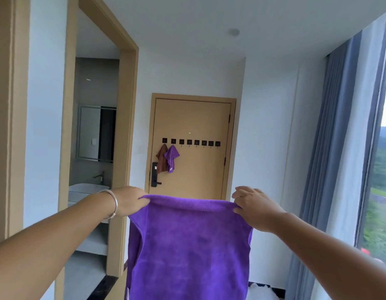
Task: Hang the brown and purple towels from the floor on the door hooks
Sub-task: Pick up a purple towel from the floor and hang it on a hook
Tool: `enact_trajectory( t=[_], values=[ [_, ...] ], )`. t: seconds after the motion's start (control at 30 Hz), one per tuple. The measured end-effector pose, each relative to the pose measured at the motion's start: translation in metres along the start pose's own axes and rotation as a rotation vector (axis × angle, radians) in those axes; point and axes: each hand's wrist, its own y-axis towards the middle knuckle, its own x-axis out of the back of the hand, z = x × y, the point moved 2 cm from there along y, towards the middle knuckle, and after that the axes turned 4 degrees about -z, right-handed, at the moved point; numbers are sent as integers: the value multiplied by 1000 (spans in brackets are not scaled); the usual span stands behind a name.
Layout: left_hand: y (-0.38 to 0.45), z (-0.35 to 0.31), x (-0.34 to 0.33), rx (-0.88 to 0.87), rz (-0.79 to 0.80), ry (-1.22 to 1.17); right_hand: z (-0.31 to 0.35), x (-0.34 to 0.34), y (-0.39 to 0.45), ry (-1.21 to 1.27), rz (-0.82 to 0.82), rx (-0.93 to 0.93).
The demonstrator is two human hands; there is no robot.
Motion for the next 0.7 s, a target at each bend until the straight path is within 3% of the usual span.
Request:
enact_trajectory(
  t=[0.27,0.4,0.7],
  values=[
    [87,62,-28,82,13,76,-6,-76,82,75,58,-44],
    [137,84,-52,26,-9,173,-20,-118,123,114,79,-41],
    [280,108,-99,79,35,385,-108,-207,226,129,5,0]
  ],
)
